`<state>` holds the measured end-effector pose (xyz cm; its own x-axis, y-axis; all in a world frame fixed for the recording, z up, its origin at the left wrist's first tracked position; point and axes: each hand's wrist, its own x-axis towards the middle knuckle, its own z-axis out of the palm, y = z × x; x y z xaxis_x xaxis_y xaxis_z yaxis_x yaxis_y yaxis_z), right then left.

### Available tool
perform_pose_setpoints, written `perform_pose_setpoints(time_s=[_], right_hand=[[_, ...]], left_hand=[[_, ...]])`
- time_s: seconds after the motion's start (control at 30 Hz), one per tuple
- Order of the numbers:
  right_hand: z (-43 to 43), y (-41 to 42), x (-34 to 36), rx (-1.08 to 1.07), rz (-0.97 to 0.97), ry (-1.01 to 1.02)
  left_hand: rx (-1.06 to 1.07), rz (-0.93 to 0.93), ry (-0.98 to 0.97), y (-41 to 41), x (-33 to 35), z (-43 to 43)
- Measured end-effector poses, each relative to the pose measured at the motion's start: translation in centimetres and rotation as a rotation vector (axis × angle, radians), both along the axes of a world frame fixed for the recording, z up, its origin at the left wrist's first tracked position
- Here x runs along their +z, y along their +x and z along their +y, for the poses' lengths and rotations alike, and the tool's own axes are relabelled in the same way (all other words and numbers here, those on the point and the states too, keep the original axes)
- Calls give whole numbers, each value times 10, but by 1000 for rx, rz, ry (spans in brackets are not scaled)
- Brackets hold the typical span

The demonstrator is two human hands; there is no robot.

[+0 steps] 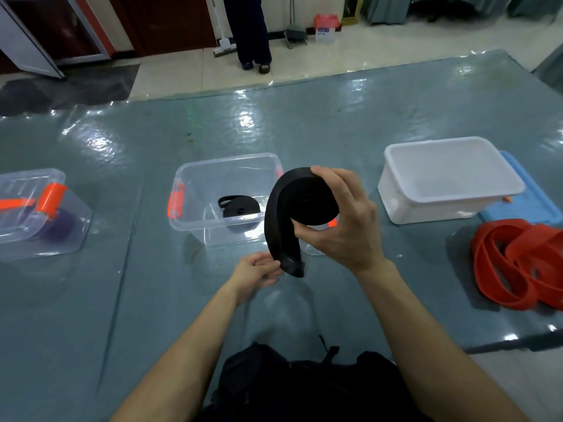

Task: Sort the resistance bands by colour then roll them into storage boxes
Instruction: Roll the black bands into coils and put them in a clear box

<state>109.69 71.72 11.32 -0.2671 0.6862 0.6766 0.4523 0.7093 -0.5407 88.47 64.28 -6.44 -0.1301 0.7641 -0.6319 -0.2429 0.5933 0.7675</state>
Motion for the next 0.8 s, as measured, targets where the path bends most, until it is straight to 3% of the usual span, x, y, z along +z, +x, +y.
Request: perform_pose_setpoints(time_s=[0.1,0.33,0.53,0.8], right_hand=[[0,1,-4,-5,-9,-22],[12,11,-46,-96,-84,-164],[9,11,-71,-144,-99,-283],[11,-9,-55,-83,-64,-165]], left_hand=[[29,16,-8,1,-5,-7],[408,-340,78,-68,-17,-44],[631,-487,112,-132,1,-81],[587,-351,52,-137,16,-90]])
